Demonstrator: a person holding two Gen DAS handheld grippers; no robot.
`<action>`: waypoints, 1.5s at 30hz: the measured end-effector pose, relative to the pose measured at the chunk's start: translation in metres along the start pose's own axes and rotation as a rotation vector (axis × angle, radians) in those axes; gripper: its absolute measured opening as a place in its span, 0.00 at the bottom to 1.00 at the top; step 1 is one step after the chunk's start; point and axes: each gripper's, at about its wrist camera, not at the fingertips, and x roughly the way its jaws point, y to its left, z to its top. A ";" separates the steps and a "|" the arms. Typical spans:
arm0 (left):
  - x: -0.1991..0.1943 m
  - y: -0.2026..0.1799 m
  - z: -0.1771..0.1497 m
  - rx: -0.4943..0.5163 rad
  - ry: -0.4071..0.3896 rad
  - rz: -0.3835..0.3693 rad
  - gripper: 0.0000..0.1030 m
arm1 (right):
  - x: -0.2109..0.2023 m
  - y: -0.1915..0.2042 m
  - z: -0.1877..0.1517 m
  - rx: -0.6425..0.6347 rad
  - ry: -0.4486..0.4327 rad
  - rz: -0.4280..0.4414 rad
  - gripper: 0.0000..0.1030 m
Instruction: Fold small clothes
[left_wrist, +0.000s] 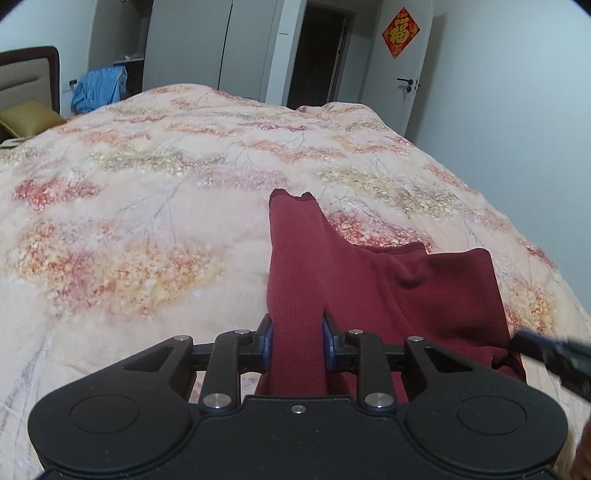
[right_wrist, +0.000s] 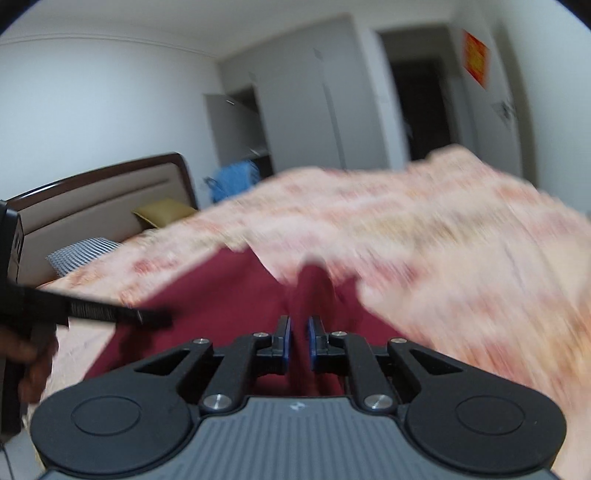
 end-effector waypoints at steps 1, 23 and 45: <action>0.001 -0.001 0.000 0.004 0.001 0.002 0.28 | -0.006 -0.004 -0.005 0.019 0.013 -0.008 0.11; 0.003 -0.007 0.004 0.010 0.066 -0.011 0.47 | -0.013 -0.036 -0.004 0.273 0.103 -0.041 0.05; 0.024 0.005 -0.002 -0.022 0.122 -0.003 0.73 | 0.019 -0.047 -0.016 0.351 0.122 0.011 0.38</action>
